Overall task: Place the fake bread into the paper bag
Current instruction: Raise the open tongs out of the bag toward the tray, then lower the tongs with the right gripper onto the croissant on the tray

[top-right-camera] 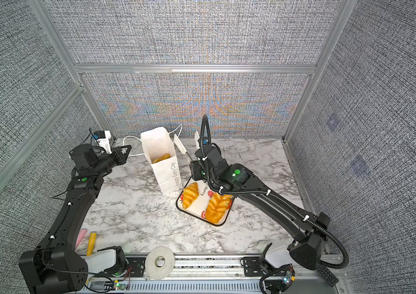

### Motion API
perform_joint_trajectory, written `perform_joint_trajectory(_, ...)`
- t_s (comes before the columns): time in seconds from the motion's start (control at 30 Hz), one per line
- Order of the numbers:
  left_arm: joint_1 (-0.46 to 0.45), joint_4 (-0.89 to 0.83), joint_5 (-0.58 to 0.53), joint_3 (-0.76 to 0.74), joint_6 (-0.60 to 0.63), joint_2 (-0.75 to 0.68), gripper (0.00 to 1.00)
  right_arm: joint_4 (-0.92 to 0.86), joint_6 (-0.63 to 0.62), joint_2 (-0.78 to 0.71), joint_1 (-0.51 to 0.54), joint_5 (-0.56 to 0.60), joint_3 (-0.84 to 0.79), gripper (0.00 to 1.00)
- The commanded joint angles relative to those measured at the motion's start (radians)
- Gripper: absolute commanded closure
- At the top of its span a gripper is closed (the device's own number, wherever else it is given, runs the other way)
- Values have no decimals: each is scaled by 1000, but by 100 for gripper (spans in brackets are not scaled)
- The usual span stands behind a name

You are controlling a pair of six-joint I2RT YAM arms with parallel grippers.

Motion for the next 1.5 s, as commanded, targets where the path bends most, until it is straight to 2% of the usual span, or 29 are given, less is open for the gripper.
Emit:
perform_joint_trajectory(0.0, 0, 18, 10, -1, 4, 1, 100, 42, 37, -24, -2, 16, -39, 44)
perform_joint_trajectory(0.53, 0, 18, 10, -1, 4, 1, 100, 60, 155, -80, -4, -62, -264, 44)
perform_joint_trajectory(1.47, 0, 19, 12, -1, 2, 2, 100, 76, 274, -49, 40, -189, -440, 44)
